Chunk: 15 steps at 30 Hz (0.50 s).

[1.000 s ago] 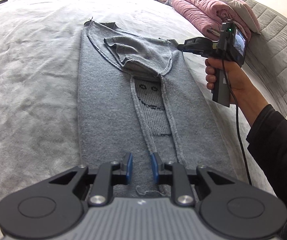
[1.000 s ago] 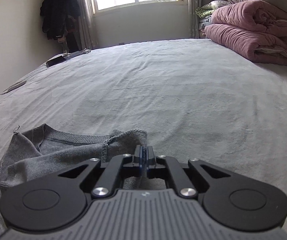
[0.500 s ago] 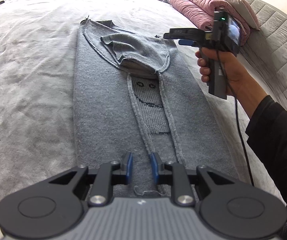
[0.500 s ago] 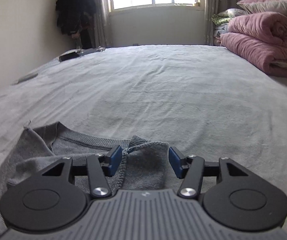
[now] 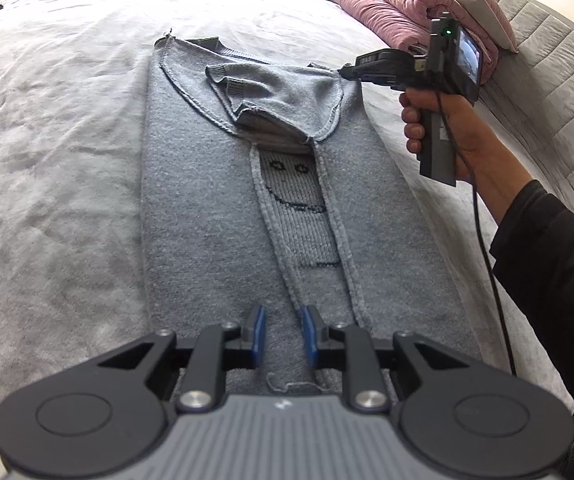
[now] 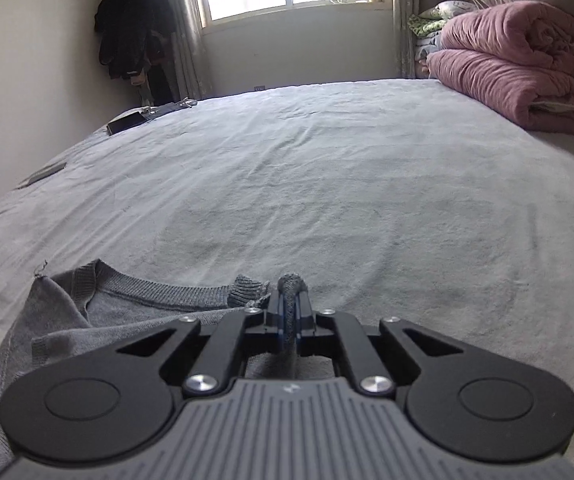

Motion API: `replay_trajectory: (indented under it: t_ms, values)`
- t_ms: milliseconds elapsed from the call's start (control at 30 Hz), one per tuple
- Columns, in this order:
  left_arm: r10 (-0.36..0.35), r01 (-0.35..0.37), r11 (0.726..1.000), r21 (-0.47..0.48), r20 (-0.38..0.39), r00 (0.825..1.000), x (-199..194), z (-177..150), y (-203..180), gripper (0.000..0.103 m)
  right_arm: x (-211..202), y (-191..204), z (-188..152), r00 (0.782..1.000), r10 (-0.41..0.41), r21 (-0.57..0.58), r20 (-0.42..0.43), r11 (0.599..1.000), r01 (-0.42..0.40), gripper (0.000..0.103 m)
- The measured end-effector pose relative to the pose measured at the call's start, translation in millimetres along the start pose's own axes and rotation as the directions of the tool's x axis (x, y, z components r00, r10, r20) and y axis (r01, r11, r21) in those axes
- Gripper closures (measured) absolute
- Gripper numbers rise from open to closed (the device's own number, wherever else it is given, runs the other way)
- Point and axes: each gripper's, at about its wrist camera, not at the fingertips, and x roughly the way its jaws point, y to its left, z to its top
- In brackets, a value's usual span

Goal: Fold clothes

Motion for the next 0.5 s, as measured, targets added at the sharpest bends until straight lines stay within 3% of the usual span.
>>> replay_trajectory:
  t_ms: [233,333,400,467,500]
  values:
    - [-0.001,0.001,1.000,0.004,-0.002,1.000,3.6,1.7,-1.3,0.082,14.7,-24.3,-1.3,0.998,0.043,0.151,-0.051,0.988,-0.035,0.097]
    - [-0.001,0.001,1.000,0.007,-0.002,1.000,3.8,2.3,-2.5,0.081,20.2,-19.9,-10.4,0.998,0.033,0.160,-0.055,0.987,-0.024,0.089]
    - [0.002,-0.002,1.000,0.011,0.000,1.000,4.4,2.7,-3.6,0.081,9.5,-14.0,-9.4,0.999,-0.004,0.122,-0.048,0.993,0.010,0.078]
    - [0.003,-0.003,1.000,0.009,0.001,1.000,4.1,2.5,-3.6,0.081,-1.2,-8.2,-8.4,0.998,-0.041,0.083,-0.039,0.996,0.044,0.042]
    - [0.004,-0.004,1.000,0.008,0.004,1.000,3.2,2.3,-3.5,0.081,-6.5,-5.3,-7.8,0.998,-0.059,0.064,-0.033,0.996,0.061,0.041]
